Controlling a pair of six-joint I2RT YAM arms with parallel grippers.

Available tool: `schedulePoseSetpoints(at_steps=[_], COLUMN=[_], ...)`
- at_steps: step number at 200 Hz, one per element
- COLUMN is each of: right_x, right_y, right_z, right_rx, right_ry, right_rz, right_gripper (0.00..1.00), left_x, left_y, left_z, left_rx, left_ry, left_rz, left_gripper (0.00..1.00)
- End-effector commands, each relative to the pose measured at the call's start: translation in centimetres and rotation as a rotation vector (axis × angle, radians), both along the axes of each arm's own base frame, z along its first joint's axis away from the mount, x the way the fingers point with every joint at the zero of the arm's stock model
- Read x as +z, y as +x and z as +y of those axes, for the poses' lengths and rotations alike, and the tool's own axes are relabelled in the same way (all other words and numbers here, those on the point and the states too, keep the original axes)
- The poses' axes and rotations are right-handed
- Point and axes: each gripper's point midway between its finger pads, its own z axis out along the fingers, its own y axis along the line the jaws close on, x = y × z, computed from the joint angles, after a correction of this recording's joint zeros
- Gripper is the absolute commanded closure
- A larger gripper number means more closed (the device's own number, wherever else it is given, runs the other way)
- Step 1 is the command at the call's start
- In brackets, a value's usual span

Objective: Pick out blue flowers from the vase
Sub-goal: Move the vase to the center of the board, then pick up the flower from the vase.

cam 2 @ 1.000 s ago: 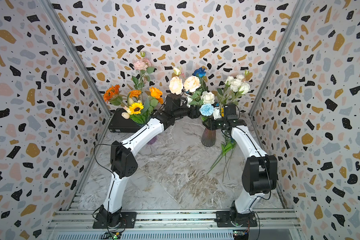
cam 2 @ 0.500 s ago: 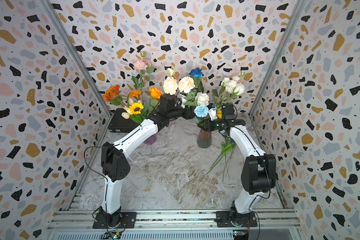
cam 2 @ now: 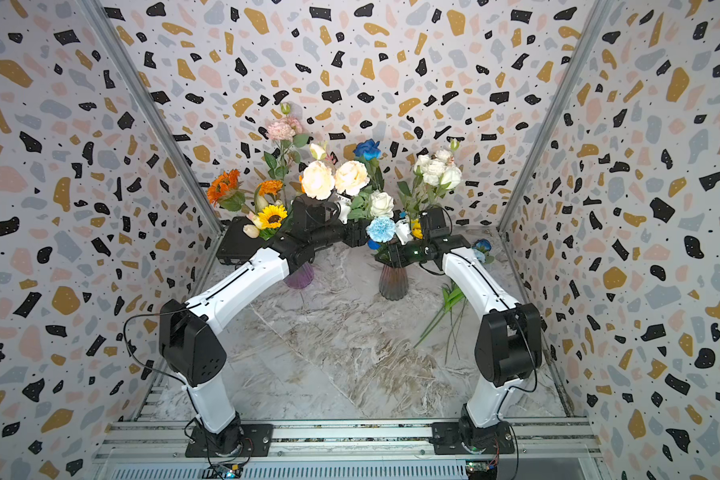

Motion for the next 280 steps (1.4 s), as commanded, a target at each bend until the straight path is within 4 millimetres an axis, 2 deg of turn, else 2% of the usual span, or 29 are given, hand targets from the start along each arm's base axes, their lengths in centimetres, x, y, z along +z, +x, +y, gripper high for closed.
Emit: schedulePoseSetpoints(at_steps=[1,33,57,85,124,184,212,260,280], right_x=[1.0,1.3,1.7,3.4,6.8,9.1,9.5,10.0,10.9], right_y=[-1.1,-1.2,-0.9,-1.1,-1.9,-2.3,-2.4,-2.9,-3.3], right_z=[1.1,1.4,0.8,-0.3,-0.8,-1.3,-1.1,-1.3,-1.5], right_rx=[0.042,0.043,0.005,-0.036,-0.048,-0.062,-0.056,-0.057,-0.062], right_ry=[0.008,-0.004,-0.039,-0.075,-0.058,-0.056,-0.048,-0.045,-0.032], right_rz=[0.010,-0.008,-0.047,-0.110,-0.184,-0.246,-0.251,-0.265,-0.290], right_gripper=[0.55,0.55,0.54,0.52,0.51,0.50,0.58,0.86,0.87], left_x=[2.4,1.9,1.8,1.7,1.7,1.2,1.2,1.3,1.2], left_y=[-0.9,-1.8,-2.2,-2.4,-2.1,-1.3,-1.0,-0.9,-0.9], left_z=[0.8,1.8,2.3,2.4,2.4,1.7,1.6,1.4,1.4], left_rx=[0.012,0.034,0.044,0.044,0.050,0.046,0.049,0.047,0.048], left_ry=[-0.030,-0.024,-0.022,-0.014,-0.006,-0.008,-0.014,-0.012,-0.010], left_rz=[-0.089,-0.086,-0.084,-0.083,-0.081,-0.060,-0.056,-0.054,-0.050], left_gripper=[0.37,0.37,0.37,0.37,0.36,0.36,0.37,0.37,0.37])
